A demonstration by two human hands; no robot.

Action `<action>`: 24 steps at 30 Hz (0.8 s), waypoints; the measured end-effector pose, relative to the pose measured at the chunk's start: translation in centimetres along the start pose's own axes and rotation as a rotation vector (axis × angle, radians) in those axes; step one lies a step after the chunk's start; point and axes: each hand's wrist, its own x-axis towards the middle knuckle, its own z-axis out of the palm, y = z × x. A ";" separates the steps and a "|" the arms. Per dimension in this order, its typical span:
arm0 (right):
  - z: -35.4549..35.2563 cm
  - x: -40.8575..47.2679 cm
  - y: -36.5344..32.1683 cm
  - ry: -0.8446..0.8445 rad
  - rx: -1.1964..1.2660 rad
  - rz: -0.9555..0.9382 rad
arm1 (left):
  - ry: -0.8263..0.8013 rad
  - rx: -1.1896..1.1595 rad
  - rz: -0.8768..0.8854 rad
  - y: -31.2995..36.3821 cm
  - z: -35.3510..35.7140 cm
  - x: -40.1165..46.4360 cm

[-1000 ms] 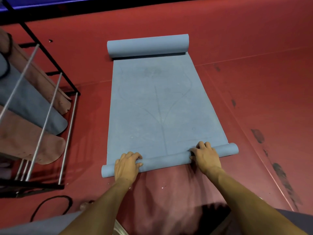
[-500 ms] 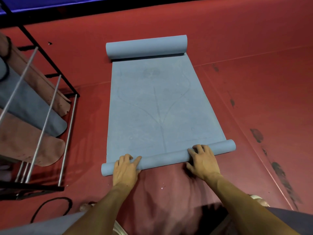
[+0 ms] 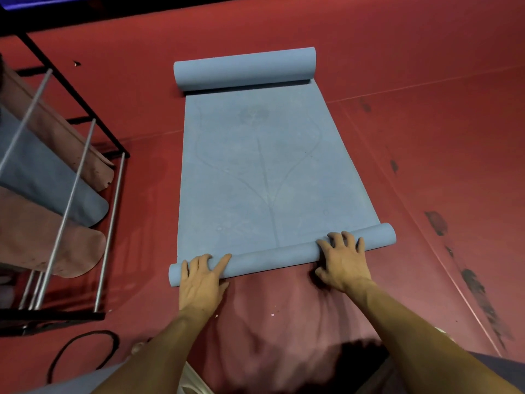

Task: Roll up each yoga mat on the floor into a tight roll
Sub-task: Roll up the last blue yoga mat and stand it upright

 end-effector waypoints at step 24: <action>-1.5 1.2 0.2 -0.093 -0.048 0.068 | -0.196 -0.159 -0.172 -0.5 -3.9 1.6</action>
